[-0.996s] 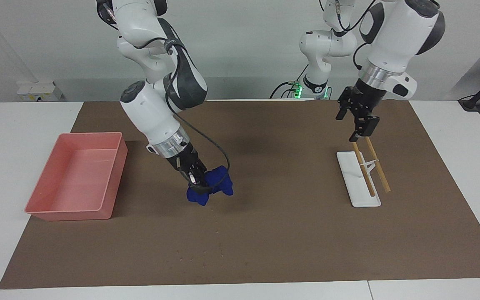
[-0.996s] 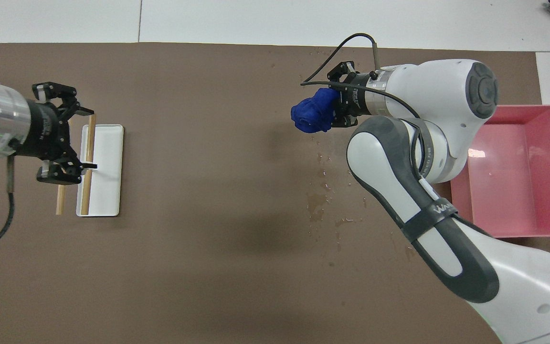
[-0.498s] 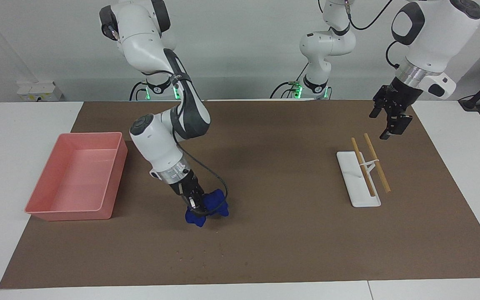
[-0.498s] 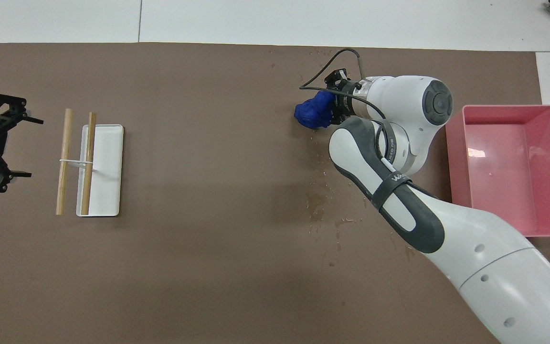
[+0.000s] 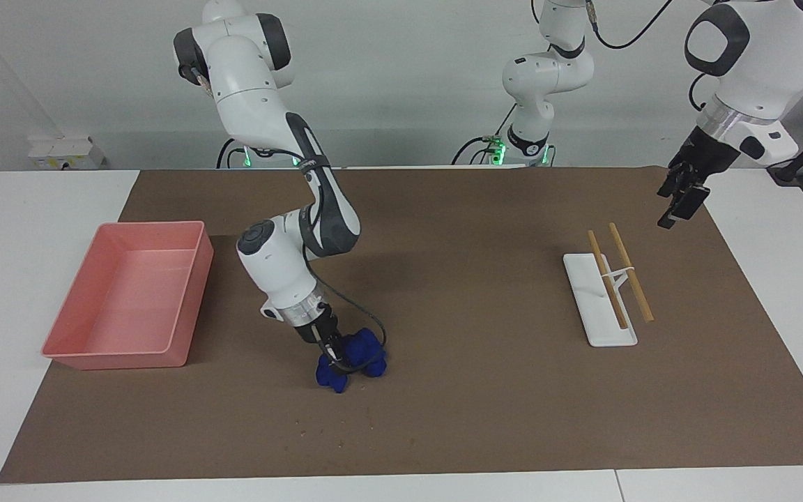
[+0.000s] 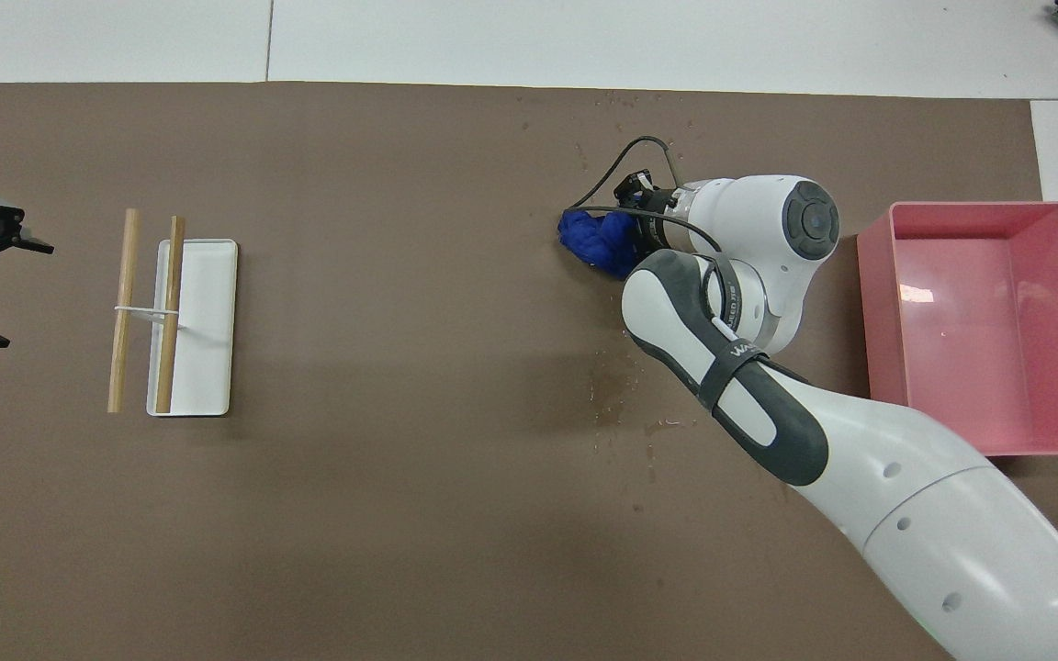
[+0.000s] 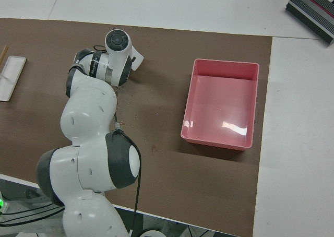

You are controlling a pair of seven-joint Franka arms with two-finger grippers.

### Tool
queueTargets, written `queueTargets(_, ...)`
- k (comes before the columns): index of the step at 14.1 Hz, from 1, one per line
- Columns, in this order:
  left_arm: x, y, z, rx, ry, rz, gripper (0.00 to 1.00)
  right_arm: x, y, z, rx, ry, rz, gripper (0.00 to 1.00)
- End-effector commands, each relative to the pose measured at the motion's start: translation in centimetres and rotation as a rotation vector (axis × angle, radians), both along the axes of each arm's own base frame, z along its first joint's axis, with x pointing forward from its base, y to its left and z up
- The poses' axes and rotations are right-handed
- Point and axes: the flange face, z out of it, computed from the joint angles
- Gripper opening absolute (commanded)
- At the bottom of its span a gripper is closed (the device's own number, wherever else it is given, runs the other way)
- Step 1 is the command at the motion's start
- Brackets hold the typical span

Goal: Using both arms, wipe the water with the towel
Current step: 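Lower the towel onto the mat with the right gripper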

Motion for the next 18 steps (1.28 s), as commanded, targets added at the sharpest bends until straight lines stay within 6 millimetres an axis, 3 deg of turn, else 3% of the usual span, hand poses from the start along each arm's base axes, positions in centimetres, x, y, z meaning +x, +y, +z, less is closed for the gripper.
queueTargets(1,-0.4,0.3,0.4,0.024,-0.040,-0.103,1.00,-2.5,-0.3,-0.9,-0.031,0.014,0.047,0.00)
queueTargets(4,-0.7,2.4,0.3,0.106,-0.060,-0.482,1.00,-5.4,0.3,-2.1,-0.055,0.057,0.094,0.00)
queueTargets(6,-0.7,3.2,0.3,0.164,-0.051,-0.632,1.00,-8.3,1.1,-2.9,-0.083,0.085,0.174,0.00)
queueTargets(8,-0.6,3.5,0.0,0.227,-0.001,-0.786,1.00,-10.7,0.6,-3.3,-0.102,0.110,0.209,0.00)
queueTargets(13,2.5,2.3,-1.7,0.209,0.096,-0.930,1.00,-17.0,-1.5,-3.9,-0.127,0.216,0.240,0.00)
queueTargets(16,1.8,1.2,-3.5,0.187,0.124,-1.008,1.00,-20.2,-2.2,-4.4,-0.132,0.304,0.266,0.00)
queueTargets(18,1.6,1.3,-3.5,0.180,0.123,-1.006,1.00,-22.5,-2.9,-4.7,-0.143,0.326,0.340,0.00)
